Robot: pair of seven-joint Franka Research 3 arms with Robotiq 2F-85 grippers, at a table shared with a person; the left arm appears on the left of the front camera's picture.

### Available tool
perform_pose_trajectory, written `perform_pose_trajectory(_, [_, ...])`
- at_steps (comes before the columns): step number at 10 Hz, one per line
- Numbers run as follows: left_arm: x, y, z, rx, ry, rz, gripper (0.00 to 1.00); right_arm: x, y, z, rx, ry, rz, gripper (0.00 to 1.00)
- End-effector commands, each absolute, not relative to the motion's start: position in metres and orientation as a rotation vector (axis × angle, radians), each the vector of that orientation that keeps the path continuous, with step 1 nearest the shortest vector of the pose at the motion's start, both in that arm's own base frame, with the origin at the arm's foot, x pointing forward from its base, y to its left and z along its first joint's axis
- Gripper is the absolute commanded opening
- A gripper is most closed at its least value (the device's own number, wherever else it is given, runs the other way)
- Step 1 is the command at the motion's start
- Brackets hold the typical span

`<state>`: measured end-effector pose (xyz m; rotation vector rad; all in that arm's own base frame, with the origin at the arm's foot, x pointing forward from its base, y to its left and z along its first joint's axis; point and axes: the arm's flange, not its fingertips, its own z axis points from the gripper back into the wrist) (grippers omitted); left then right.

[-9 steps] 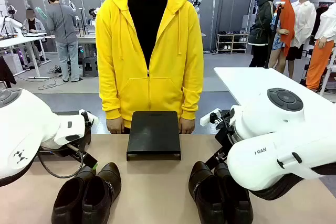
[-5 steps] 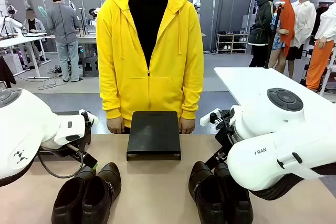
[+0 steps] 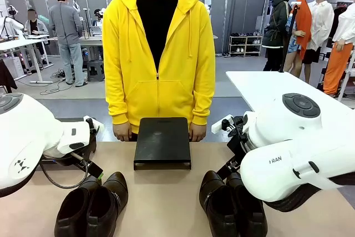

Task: Place the shoes on the stand as instructed by the person.
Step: Pick up one pair of Shoes and place it on the Shoes Stand indicated by the person.

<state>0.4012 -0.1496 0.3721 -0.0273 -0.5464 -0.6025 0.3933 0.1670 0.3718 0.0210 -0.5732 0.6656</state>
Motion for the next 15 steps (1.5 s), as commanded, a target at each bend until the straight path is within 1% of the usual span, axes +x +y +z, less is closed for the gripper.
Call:
perform_pose_trajectory(1, [0.401,-0.15,0.372,-0.027,-0.546,-0.603,1.0,0.393,0.167,0.372,0.022,-0.573,0.664,1.0])
perform_pose_trajectory(2, [0.404,-0.145,0.393,-0.063,-0.527,-0.619,1.0,0.393,0.167,0.372,0.021,-0.573,0.666,1.0])
perform_pose_trajectory(3, [0.405,-0.14,0.413,-0.094,-0.492,-0.645,1.0,0.395,0.163,0.394,0.091,-0.563,0.657,1.0])
perform_pose_trajectory(5, [0.402,-0.128,0.459,-0.259,-0.418,-0.658,1.0,0.395,0.152,0.441,0.179,-0.537,0.691,1.0])
perform_pose_trajectory(6, [0.399,-0.119,0.475,-0.322,-0.386,-0.658,1.0,0.393,0.144,0.459,0.268,-0.513,0.707,1.0])
perform_pose_trajectory(7, [0.395,-0.11,0.487,-0.438,-0.363,-0.658,1.0,0.393,0.131,0.474,0.317,-0.485,0.706,1.0])
perform_pose_trajectory(8, [0.388,-0.092,0.501,-0.606,-0.331,-0.638,1.0,0.389,0.107,0.491,0.483,-0.429,0.718,1.0])
perform_pose_trajectory(9, [0.378,-0.07,0.51,-0.755,-0.314,-0.654,1.0,0.386,0.076,0.504,0.651,-0.41,0.709,1.0])
perform_pose_trajectory(11, [0.352,-0.016,0.525,-0.967,-0.291,-0.665,1.0,0.372,0.008,0.513,0.876,-0.412,0.7,1.0])
perform_pose_trajectory(12, [0.339,0.015,0.531,-1.078,-0.32,-0.647,1.0,0.362,-0.027,0.513,0.967,-0.441,0.668,1.0])
perform_pose_trajectory(13, [0.321,0.054,0.533,-1.151,-0.371,-0.604,1.0,0.346,-0.068,0.511,1.042,-0.502,0.623,1.0])
perform_pose_trajectory(15, [0.284,0.117,0.531,-1.214,-0.518,-0.521,1.0,0.311,-0.131,0.507,1.117,-0.615,0.544,1.0])
